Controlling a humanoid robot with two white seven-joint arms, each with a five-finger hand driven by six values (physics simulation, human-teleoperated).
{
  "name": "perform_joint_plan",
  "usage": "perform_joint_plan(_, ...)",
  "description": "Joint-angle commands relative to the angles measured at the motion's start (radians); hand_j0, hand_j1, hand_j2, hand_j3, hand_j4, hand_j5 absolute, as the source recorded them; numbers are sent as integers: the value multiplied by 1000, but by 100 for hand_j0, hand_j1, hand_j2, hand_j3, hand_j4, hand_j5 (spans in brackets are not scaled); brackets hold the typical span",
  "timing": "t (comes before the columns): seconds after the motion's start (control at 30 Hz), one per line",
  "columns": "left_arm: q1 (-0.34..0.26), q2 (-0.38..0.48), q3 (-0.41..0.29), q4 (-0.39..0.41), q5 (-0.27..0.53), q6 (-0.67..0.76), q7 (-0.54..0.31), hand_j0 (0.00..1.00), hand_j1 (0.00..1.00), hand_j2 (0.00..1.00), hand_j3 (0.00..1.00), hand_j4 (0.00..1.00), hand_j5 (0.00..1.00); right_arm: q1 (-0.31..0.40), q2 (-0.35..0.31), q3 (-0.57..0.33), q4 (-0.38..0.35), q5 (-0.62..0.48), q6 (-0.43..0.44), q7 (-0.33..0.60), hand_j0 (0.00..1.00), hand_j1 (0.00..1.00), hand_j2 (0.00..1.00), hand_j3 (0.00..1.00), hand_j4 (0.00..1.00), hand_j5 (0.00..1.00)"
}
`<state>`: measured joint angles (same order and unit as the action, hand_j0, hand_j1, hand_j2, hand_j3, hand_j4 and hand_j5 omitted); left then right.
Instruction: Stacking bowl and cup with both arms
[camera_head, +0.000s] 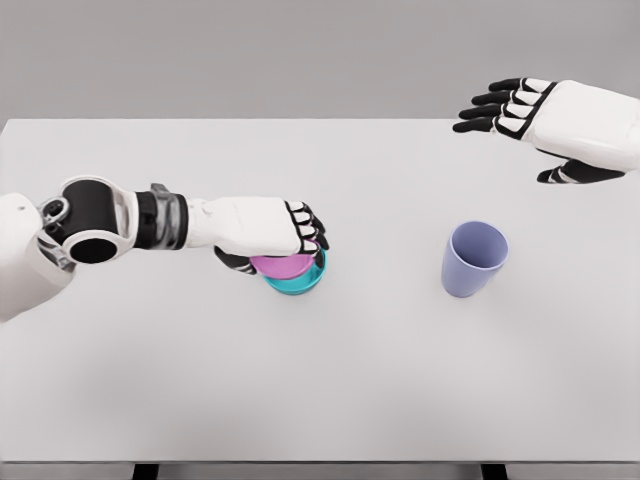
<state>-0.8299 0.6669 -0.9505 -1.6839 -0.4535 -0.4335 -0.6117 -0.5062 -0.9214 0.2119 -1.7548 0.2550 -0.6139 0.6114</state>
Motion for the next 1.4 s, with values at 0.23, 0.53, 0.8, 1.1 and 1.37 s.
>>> perform_joint_plan(0.23, 0, -15, -1, 16, -8, 1, 1, 72, 72, 72, 72, 72, 72, 0, -7, 0, 0, -5, 3, -1, 100, 100, 100, 100, 100, 100)
perform_joint_plan(0.53, 3, -15, -1, 12, -10, 1, 1, 73, 73, 73, 73, 73, 73, 3, -7, 0, 0, -5, 3, -1, 100, 100, 100, 100, 100, 100)
perform_joint_plan(0.8, 6, -15, -1, 7, -11, -1, 1, 87, 87, 87, 87, 87, 87, 3, -7, 0, 0, -5, 3, -1, 100, 100, 100, 100, 100, 100)
perform_joint_plan(1.1, 6, -15, -1, 7, -11, -2, 1, 100, 100, 100, 100, 100, 100, 3, -8, 0, 0, -5, 3, -1, 100, 100, 100, 100, 100, 100)
perform_joint_plan(1.37, -6, 13, 19, -25, 24, -71, 1, 100, 100, 100, 100, 100, 100, 3, -5, 0, 0, -5, 3, -1, 100, 100, 100, 100, 100, 100)
